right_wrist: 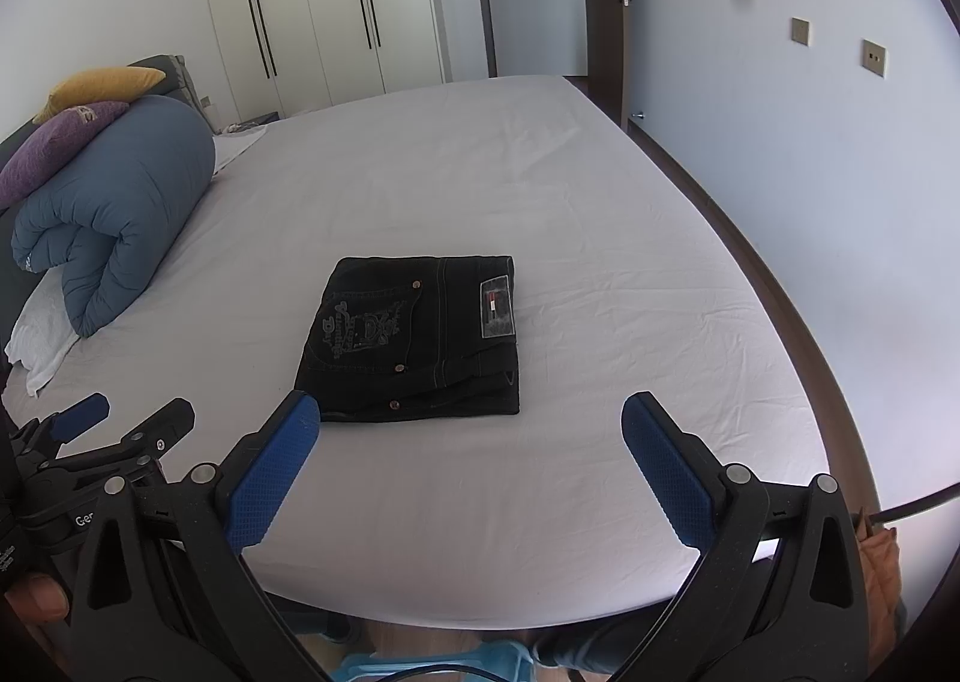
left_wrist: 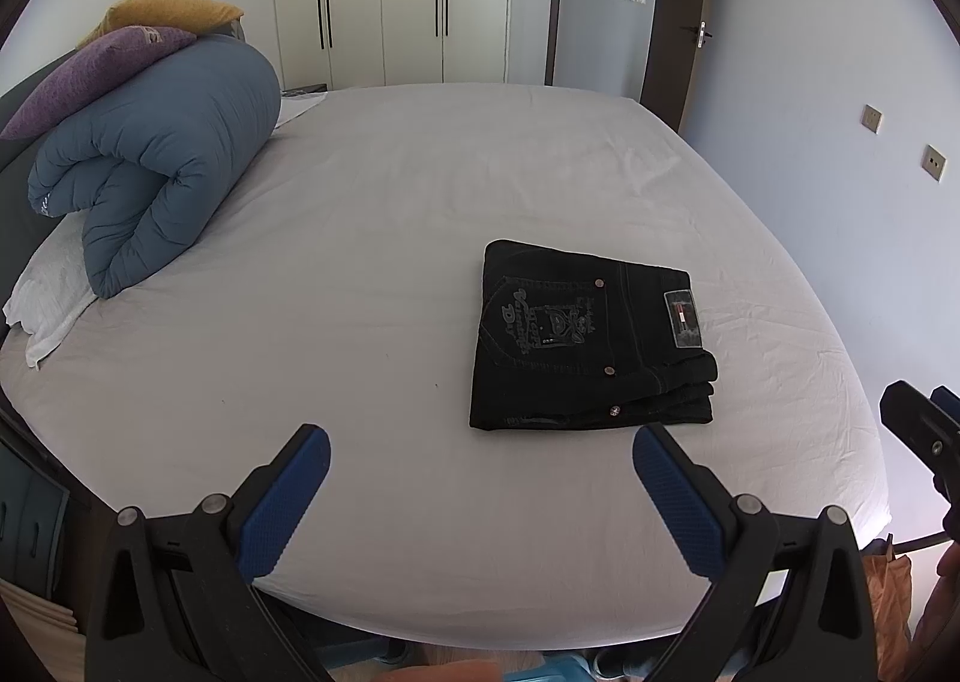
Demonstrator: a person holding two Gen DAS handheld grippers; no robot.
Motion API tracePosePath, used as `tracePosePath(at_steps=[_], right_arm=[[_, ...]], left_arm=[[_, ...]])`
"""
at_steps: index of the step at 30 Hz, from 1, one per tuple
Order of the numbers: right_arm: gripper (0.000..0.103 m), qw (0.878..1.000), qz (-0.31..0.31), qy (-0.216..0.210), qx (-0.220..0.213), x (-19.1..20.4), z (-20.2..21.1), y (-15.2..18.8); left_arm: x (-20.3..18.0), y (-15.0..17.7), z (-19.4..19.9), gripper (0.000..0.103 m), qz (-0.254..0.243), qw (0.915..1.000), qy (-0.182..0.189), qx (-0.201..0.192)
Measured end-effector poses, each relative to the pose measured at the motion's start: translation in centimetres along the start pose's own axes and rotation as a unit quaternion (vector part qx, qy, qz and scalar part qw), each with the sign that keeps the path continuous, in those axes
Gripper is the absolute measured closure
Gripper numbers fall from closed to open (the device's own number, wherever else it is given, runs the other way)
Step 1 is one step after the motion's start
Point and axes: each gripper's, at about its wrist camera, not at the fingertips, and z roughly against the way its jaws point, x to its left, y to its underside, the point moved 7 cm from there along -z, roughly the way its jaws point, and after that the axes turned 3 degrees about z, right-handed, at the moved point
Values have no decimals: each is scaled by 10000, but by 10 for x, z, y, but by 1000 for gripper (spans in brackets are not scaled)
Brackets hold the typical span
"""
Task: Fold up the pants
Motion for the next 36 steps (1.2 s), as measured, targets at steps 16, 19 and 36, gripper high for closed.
tracePosePath(at_steps=[16,19,36], right_arm=[[0,10000,-6,-3,5,0,0,0],[0,10000,3,-2,5,1,0,2],[0,10000,-8,6,22,2,-1,4]], left_arm=[[0,1,0,0,-39,10000,79,29],[0,1,1,0,-35,9999,90,40],[-1,1,2,0,-29,9999,104,52]])
